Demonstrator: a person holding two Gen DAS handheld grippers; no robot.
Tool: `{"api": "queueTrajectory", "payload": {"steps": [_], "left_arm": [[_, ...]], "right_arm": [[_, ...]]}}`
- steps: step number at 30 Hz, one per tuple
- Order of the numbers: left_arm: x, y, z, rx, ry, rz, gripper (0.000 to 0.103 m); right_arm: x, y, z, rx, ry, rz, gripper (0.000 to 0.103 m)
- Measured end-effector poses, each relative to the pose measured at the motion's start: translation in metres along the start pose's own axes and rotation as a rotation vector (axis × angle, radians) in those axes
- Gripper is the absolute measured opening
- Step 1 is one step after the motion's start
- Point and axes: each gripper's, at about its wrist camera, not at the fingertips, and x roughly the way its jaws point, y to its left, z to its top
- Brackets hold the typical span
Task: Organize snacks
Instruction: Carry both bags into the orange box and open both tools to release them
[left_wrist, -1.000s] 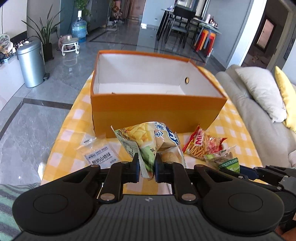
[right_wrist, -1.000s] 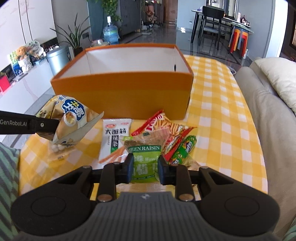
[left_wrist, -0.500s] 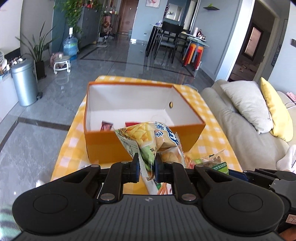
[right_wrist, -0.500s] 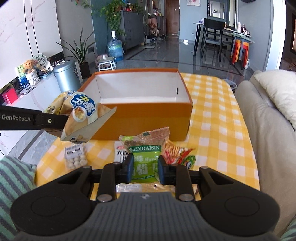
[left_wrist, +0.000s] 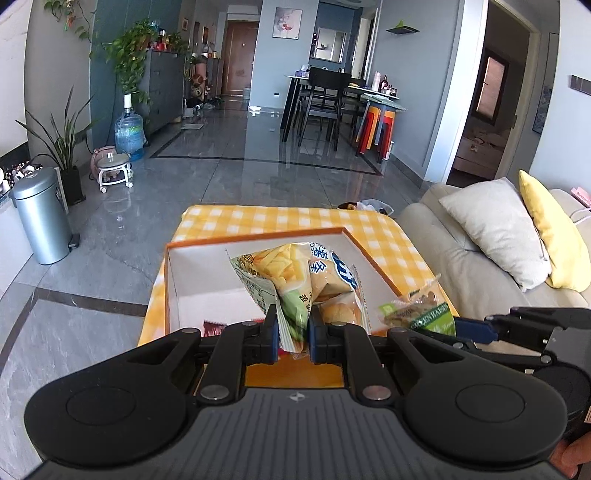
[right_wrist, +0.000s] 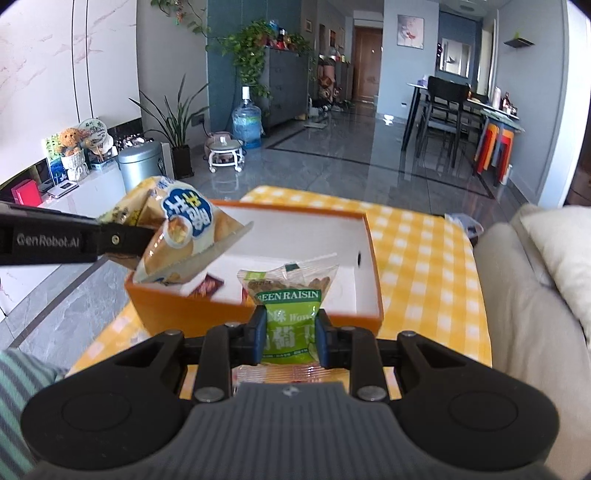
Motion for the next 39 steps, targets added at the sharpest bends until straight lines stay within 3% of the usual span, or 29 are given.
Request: {"api": "queueTrajectory", "payload": {"steps": [7, 14, 20, 26, 32, 39], "left_arm": [[0.027, 0.014, 0.026, 0.003, 0.013, 0.026, 0.015], [0.076, 0.032, 0.034, 0.007, 0.133, 0.081, 0.015], [0.108, 0.043, 0.026, 0.001, 0.229, 0.103, 0.015], [0.134, 0.043, 0.021, 0.014, 0.316, 0.099, 0.015], [0.154, 0.037, 0.017, 0.057, 0.412, 0.113, 0.015], [0.17, 0.036, 0.013, 0.08, 0.482, 0.131, 0.016]], "right_arm": [[0.036, -0.003, 0.043, -0.041, -0.008, -0.013, 0.023], [0.087, -0.004, 0.074, -0.073, 0.047, -0.028, 0.023], [0.136, -0.002, 0.08, -0.112, 0.156, -0.035, 0.023], [0.179, -0.016, 0.078, -0.033, 0.304, -0.029, 0.024], [0.21, -0.021, 0.073, -0.004, 0.45, -0.028, 0.024], [0.236, -0.02, 0.064, -0.011, 0.559, -0.053, 0.024]]}}
